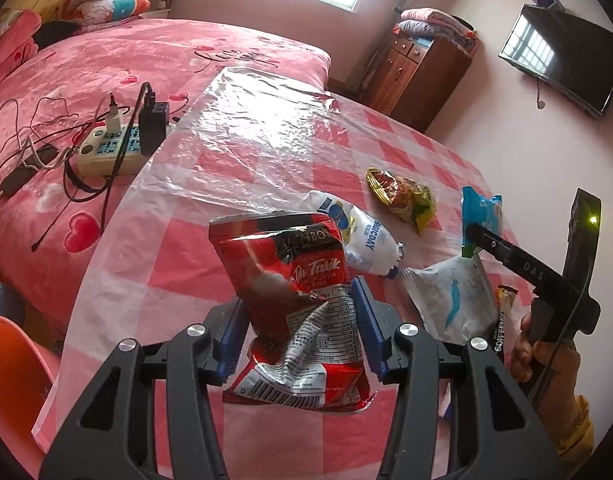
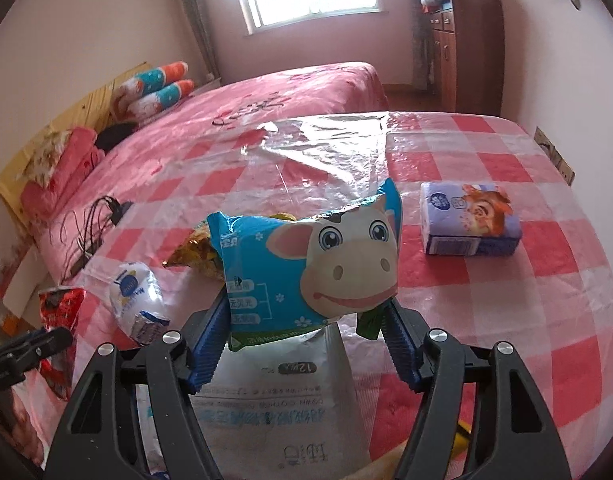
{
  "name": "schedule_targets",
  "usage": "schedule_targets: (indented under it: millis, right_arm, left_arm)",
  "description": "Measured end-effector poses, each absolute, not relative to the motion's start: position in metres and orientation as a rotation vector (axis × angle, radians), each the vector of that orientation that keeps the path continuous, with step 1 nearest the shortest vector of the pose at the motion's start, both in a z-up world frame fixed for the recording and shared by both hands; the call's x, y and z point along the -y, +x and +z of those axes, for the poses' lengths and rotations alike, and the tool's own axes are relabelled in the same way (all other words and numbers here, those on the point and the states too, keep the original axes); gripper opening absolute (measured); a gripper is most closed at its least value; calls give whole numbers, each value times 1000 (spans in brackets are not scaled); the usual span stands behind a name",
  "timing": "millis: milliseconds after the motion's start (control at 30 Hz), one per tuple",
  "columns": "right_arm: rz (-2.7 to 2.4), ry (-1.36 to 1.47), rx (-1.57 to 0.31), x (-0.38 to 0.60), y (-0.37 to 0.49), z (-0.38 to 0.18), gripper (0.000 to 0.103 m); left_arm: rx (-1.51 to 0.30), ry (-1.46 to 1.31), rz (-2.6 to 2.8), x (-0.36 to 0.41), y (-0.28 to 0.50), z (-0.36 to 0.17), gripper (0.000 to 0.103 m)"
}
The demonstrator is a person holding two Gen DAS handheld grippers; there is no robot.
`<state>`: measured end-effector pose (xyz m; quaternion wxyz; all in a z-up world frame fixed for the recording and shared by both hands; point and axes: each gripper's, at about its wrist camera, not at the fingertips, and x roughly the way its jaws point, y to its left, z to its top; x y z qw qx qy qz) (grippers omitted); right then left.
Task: Collect trash
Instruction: 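Carry both items to the orange bucket and release them inside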
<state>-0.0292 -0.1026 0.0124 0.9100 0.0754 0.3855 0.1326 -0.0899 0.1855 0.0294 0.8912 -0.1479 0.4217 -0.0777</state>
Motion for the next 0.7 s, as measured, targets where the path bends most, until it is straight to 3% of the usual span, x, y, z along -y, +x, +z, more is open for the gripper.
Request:
schedule_targets:
  millis: [700]
  right_arm:
    - [499,125,-793,14,-78,58,70]
  left_arm:
    - [-831,-406,-68,-258,-152,28,51]
